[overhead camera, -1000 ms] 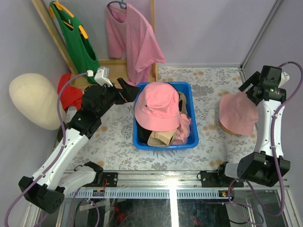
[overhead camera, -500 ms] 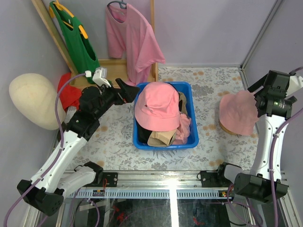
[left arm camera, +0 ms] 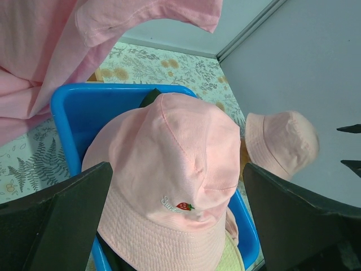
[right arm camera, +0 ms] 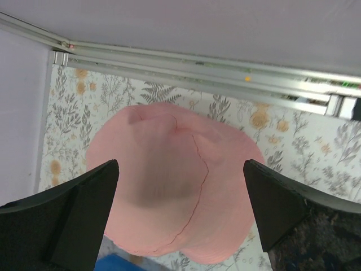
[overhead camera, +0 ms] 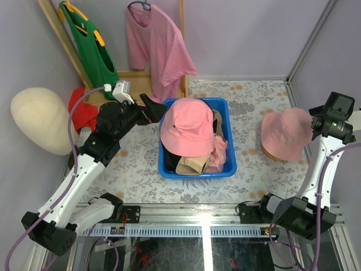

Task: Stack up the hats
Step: Move the hat stand to the center of the board.

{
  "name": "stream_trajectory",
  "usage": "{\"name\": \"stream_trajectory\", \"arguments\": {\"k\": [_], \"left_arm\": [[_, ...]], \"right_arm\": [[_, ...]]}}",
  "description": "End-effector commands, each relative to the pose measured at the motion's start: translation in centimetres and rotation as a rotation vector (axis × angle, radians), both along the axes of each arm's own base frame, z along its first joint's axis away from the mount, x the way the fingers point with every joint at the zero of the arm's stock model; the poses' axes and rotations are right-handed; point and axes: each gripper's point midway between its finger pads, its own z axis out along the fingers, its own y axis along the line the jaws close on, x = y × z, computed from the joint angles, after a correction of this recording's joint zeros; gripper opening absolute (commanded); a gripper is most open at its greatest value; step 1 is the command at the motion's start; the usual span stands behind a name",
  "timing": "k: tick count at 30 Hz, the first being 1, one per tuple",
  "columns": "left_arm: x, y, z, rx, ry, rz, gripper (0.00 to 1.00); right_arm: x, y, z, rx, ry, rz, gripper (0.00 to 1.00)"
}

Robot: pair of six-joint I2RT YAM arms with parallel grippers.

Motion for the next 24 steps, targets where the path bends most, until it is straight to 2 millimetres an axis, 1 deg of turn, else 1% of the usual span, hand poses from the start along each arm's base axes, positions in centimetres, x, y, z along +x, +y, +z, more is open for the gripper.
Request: {"name": "stream_trajectory", "arguments": {"k": [1,9,12,16,19,21,24], "left_arm": [[0.3,0.1,1.7,0.011,-0.065,-0.005,0.99],[0.6,0.3,2.1,0.025,-0.086,0.008,0.99],[0.8,0.3,2.0,0.026,-0.09,0.011,0.99],[0.9,0.2,2.1,0.024,-0.097,0.011,0.99],[1.0,0.3,2.1,0.026,-0.101,0.013,0.98],[1.0,0.4,2.1,0.027,-0.103,0.018,0.98],[1.0,0.4,2.0,0.026,-0.1,0.024,0.98]], "right_arm": [[2.0,0.0,-0.8,0.116,-0.146,-0.055,1.0],[3.2,-1.3,-2.4,0.158,-0.172,-0.114,1.0],[3.4,-1.6,-3.6,0.186,-0.167,-0.136,1.0],[4.1,-1.5,-5.6,0.237,-0.167,-0.139,1.0],[5.0,-1.2,-6.9,0.278,-0.171,-0.126,1.0],[5.7,-0.9,-7.6,0.31,-0.177,-0.107,1.0],[6.6,-0.3,-8.2,0.35,-0.191,-0.073,1.0]]}}
